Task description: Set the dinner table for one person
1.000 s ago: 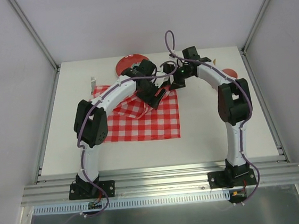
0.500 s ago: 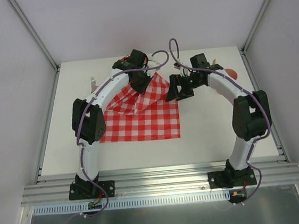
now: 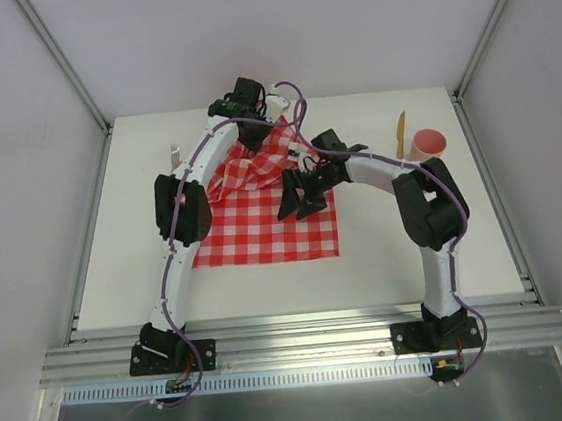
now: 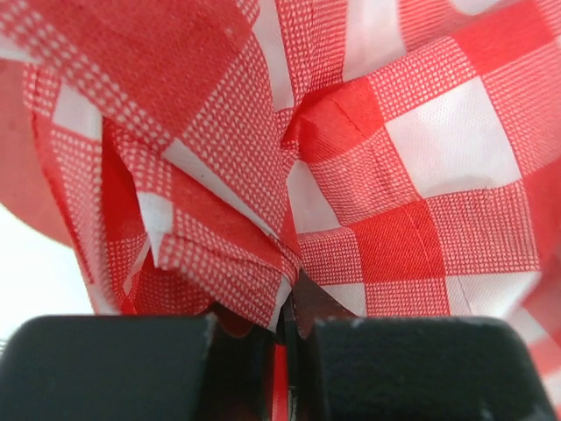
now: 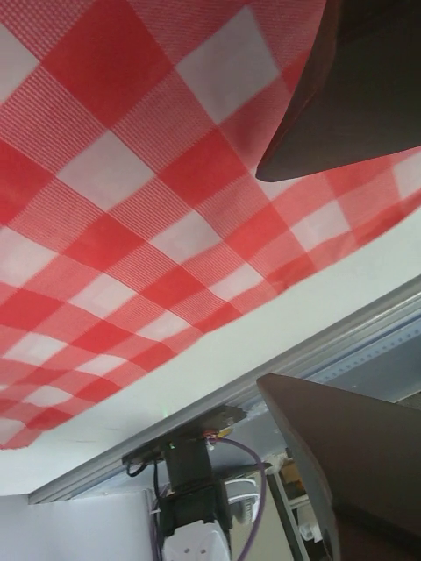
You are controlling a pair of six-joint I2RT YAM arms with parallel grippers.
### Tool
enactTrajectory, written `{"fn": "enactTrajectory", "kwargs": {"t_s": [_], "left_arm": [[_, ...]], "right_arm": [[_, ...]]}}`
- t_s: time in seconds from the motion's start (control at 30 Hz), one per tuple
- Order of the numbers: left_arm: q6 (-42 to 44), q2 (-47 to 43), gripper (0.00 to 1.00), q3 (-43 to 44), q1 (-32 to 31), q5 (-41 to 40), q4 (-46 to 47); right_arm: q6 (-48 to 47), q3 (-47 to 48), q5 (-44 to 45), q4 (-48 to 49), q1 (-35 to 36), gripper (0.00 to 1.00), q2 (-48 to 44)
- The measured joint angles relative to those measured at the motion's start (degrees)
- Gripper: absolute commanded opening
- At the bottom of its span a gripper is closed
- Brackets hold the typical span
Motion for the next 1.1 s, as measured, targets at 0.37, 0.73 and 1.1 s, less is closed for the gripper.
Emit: {"fn": "enactTrajectory", "kwargs": {"t_s": [0.37,0.73,1.1], "left_arm": [[4.76,6.16,0.00,5.25,4.17,-1.95,2.84],[9.51,6.14,0.00,6.01,8.57,-3.52,8.00],[11.56,5.84,0.00,5.88,12.07,-4.68,9.53]], "right_arm": [[4.13,5.35,1.03,-0.79,1.29,0.97,8.15],[-9.62,10.21,6.14,-25.66,-6.86,0.97,7.37],[-19.85,23.76,9.92,-35.19,-13.46,0.97,8.11]]}}
